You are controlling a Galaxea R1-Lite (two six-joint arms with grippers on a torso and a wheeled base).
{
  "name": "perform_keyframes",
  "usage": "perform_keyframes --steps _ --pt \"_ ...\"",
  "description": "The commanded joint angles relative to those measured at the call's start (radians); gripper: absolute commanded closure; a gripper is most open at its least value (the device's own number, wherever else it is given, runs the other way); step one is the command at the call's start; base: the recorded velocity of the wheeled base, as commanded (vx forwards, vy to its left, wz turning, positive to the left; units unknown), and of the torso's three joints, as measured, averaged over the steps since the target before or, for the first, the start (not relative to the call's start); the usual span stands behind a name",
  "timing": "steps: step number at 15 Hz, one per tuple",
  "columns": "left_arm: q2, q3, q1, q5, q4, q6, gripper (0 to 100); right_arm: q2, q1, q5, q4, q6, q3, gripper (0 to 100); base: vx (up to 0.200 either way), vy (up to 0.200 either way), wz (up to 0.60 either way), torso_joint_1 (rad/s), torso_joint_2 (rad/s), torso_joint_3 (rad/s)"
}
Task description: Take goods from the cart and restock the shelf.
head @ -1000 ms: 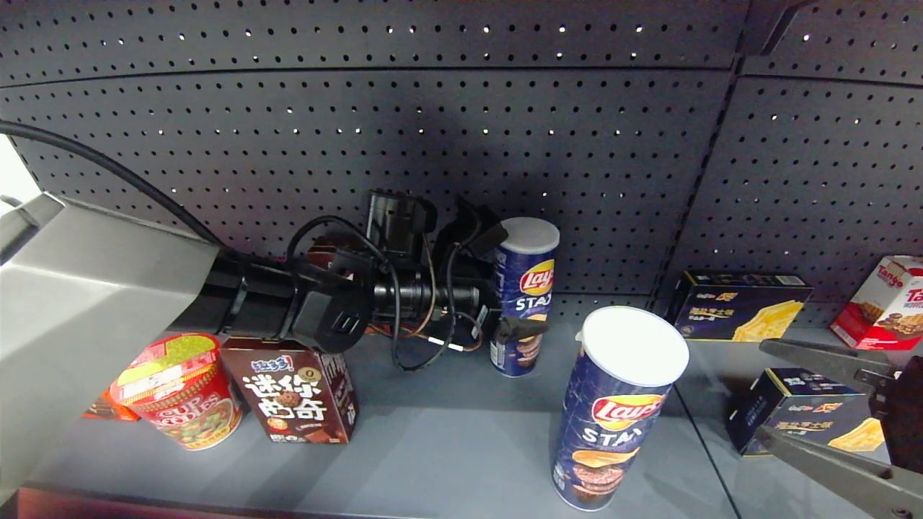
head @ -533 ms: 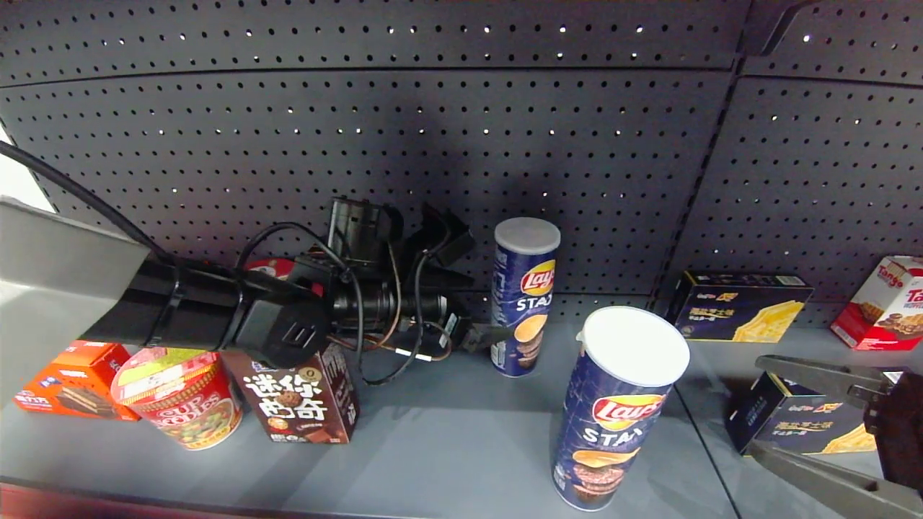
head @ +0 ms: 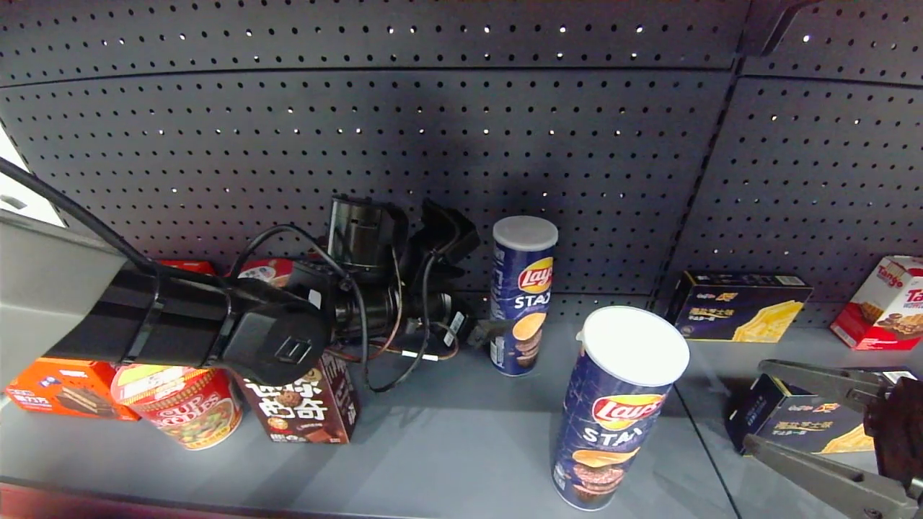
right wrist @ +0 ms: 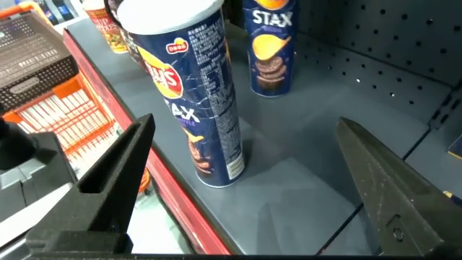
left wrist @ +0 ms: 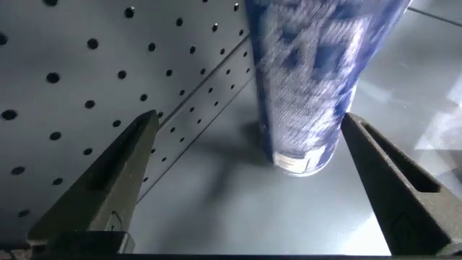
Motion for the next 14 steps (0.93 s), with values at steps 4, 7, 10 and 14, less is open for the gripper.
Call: perform_keyframes --steps 4,7,10,14 --pt "0.003 0.008 -0.006 0.014 -0.002 0.001 0 -0.001 -0.003 0.0 0.0 0.0 0.02 0 0.0 0.0 0.0 0.0 0.0 0.0" --pt "0.003 0.017 -0.004 0.046 -0.008 -0.002 0 -0.004 -0.003 0.002 -0.002 0.0 0.036 0 0.0 0.0 0.0 0.0 0.0 0.0" --pt "0.001 0.026 -0.004 0.057 -0.009 -0.004 0 -0.007 -0.003 0.002 -0.002 0.0 0.041 0 0.0 0.0 0.0 0.0 0.0 0.0" --pt "0.001 0.032 0.0 0.057 -0.029 -0.008 0 -0.008 -0.003 0.0 -0.002 0.0 0.043 0 0.0 0.0 0.0 0.0 0.0 0.0"
